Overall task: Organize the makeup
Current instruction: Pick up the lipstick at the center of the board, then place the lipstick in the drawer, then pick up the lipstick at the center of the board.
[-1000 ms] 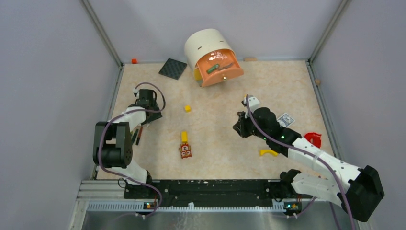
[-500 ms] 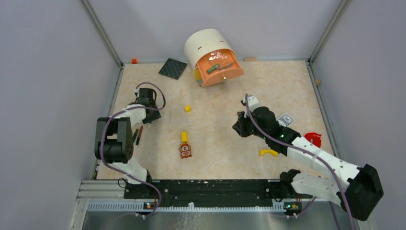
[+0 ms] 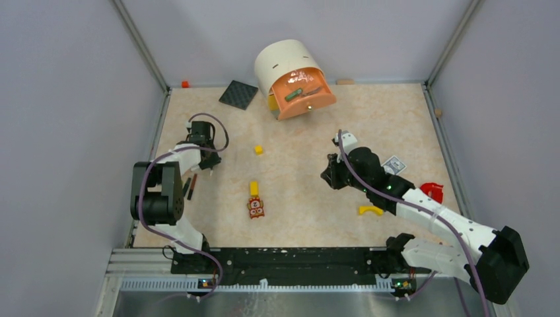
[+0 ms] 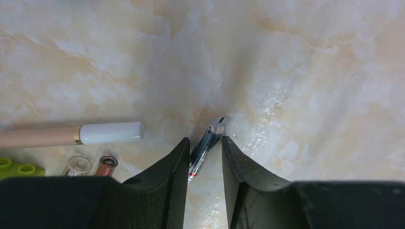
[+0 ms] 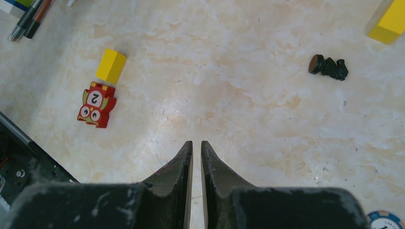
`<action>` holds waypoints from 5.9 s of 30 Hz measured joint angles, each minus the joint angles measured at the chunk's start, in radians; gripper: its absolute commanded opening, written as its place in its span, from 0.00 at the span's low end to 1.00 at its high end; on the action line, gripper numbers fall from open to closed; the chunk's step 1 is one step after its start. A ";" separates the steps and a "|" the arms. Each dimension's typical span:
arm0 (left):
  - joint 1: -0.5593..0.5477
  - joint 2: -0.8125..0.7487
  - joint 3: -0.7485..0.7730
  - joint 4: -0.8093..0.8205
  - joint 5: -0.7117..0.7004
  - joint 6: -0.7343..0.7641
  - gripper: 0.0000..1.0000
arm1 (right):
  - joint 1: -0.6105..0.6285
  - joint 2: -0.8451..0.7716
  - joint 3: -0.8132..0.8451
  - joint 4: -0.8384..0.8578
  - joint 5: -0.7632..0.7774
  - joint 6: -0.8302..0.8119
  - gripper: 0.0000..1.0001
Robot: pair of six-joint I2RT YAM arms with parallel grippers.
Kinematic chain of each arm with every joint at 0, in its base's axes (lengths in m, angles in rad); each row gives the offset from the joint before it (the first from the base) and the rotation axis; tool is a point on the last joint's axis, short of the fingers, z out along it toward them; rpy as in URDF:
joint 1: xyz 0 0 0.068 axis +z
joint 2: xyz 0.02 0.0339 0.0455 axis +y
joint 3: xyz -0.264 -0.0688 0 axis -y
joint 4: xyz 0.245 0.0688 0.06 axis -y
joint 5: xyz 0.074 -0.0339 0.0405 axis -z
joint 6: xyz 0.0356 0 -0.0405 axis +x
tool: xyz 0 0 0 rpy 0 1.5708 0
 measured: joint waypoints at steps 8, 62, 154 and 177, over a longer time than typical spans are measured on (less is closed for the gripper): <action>0.000 0.002 0.003 0.000 0.033 -0.001 0.18 | 0.000 0.000 0.000 -0.001 0.001 0.000 0.11; -0.522 0.414 1.147 -0.142 0.278 0.620 0.68 | 0.000 -0.198 -0.022 -0.073 0.017 0.036 0.06; 0.253 0.025 0.151 -0.354 -0.051 -0.716 0.66 | 0.000 -0.186 -0.102 -0.024 0.125 0.116 0.13; 0.283 0.044 0.108 -0.246 -0.027 -0.700 0.60 | 0.000 -0.186 -0.106 -0.024 0.125 0.116 0.13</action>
